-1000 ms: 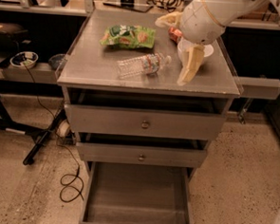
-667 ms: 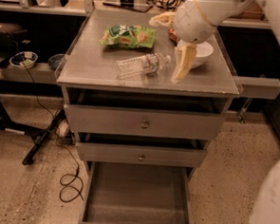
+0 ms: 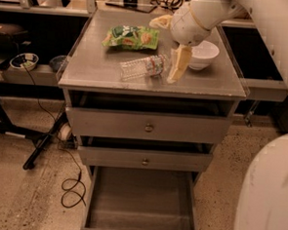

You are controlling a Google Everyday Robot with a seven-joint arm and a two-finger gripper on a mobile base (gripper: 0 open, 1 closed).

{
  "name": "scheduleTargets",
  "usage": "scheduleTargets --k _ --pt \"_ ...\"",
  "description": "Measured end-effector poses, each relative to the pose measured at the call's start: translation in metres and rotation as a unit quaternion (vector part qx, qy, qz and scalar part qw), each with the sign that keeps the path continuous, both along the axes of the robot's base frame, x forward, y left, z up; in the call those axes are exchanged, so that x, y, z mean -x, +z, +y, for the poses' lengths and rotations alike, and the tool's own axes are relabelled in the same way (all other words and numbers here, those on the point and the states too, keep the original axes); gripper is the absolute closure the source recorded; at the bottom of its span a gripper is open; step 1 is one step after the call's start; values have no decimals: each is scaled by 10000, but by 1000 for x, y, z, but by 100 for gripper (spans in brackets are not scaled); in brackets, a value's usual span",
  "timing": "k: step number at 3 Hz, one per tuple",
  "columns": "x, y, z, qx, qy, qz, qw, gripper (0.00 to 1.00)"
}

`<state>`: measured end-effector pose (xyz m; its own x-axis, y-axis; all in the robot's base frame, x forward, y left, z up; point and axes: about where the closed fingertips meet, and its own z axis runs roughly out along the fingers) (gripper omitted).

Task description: Place water bottle into bottom drawer

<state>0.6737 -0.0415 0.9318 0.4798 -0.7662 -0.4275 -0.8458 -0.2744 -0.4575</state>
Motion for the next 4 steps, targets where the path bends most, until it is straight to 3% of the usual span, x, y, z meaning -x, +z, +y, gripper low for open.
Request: scheduleTargets --k 2,4 --pt "-28 -25 15 67 -61 206 9997 0" --pt "-54 -39 41 333 257 489 9979 0"
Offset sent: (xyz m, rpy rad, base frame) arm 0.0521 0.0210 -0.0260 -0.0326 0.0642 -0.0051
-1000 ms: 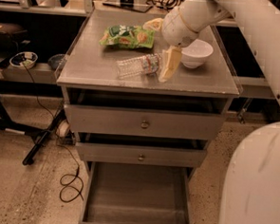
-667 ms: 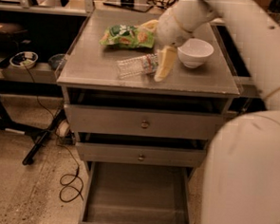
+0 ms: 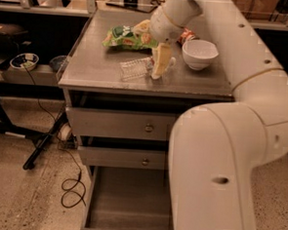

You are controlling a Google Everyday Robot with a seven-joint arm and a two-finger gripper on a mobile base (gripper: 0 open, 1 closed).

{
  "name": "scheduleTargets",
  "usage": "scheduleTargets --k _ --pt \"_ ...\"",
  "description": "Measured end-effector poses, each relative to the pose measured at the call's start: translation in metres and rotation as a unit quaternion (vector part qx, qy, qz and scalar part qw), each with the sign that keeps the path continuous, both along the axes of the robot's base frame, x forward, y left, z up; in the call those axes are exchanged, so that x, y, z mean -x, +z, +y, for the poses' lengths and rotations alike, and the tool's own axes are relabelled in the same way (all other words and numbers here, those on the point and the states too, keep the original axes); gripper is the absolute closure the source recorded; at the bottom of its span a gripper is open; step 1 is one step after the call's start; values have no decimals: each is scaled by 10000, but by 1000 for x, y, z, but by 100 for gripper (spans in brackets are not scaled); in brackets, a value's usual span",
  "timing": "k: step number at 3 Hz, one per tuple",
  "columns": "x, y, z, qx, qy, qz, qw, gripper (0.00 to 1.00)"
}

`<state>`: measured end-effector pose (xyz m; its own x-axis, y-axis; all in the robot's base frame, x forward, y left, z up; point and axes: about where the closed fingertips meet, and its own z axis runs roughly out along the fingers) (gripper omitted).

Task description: Place water bottle into bottom drawer

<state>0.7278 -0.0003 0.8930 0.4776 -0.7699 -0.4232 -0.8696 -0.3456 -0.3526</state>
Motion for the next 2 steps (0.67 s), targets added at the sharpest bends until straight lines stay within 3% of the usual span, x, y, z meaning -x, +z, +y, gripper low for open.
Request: scheduleTargets --k 2 --pt "-10 -29 13 155 27 363 9992 0"
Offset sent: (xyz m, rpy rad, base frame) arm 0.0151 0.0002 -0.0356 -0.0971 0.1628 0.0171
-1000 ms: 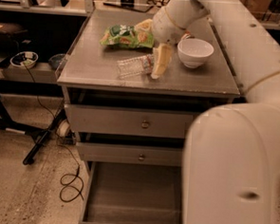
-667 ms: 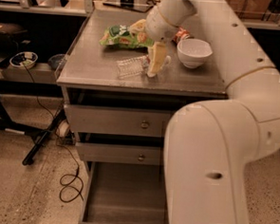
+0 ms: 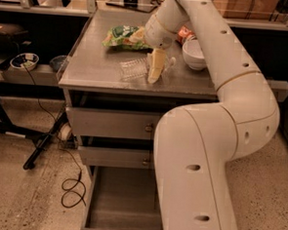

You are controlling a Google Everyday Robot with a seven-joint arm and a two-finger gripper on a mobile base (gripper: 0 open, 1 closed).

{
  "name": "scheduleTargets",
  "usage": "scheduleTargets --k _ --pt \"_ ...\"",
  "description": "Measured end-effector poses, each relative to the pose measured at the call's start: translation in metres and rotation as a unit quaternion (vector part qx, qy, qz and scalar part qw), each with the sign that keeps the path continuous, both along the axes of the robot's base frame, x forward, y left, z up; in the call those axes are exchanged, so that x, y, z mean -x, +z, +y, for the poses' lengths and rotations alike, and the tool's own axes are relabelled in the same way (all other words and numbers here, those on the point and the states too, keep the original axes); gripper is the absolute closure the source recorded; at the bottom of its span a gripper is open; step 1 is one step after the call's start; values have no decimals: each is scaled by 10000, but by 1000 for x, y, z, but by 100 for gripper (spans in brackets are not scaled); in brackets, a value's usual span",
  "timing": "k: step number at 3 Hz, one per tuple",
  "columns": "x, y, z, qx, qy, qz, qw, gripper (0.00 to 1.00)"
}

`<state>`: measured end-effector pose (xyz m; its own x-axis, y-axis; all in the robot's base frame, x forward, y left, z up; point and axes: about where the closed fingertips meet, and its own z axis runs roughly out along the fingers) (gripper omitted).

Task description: Place water bottle into bottom drawer

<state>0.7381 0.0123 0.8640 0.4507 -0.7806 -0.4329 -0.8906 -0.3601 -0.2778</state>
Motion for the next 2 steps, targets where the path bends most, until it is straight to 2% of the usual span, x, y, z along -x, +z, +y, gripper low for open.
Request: scheduleTargets --k 2 --pt "-7 -25 -1 18 -184 270 9995 0"
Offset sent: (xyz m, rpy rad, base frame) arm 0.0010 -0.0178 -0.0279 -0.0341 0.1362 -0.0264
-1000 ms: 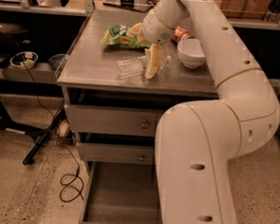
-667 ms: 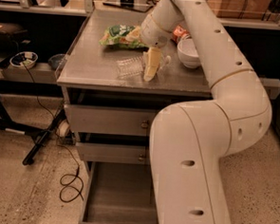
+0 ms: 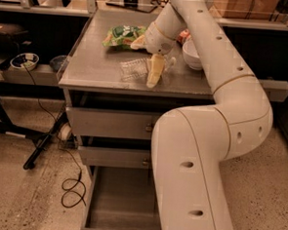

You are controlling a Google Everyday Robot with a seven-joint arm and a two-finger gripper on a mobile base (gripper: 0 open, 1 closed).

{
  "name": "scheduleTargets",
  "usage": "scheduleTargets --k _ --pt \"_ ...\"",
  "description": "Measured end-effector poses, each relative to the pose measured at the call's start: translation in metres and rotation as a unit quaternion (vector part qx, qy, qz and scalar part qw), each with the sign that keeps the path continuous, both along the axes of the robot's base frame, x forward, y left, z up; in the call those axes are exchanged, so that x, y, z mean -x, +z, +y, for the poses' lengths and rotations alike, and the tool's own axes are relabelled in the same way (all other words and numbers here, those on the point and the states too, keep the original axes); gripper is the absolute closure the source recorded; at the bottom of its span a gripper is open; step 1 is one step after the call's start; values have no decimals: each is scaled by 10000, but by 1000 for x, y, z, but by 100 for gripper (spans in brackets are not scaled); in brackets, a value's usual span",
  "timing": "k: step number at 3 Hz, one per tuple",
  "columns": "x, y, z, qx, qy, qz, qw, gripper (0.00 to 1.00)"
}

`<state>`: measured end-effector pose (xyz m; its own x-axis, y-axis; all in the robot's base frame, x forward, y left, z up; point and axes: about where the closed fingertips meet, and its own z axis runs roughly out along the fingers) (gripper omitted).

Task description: Place water bottle into bottom drawer

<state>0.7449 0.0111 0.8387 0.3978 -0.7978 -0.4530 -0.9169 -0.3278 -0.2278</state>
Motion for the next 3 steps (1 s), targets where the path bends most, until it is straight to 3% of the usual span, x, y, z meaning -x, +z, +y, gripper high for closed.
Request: scheduleTargets --k 1,3 --pt "0 -1 0 -2 -4 6 10000 18" --pt "0 -1 0 -2 -4 6 10000 64"
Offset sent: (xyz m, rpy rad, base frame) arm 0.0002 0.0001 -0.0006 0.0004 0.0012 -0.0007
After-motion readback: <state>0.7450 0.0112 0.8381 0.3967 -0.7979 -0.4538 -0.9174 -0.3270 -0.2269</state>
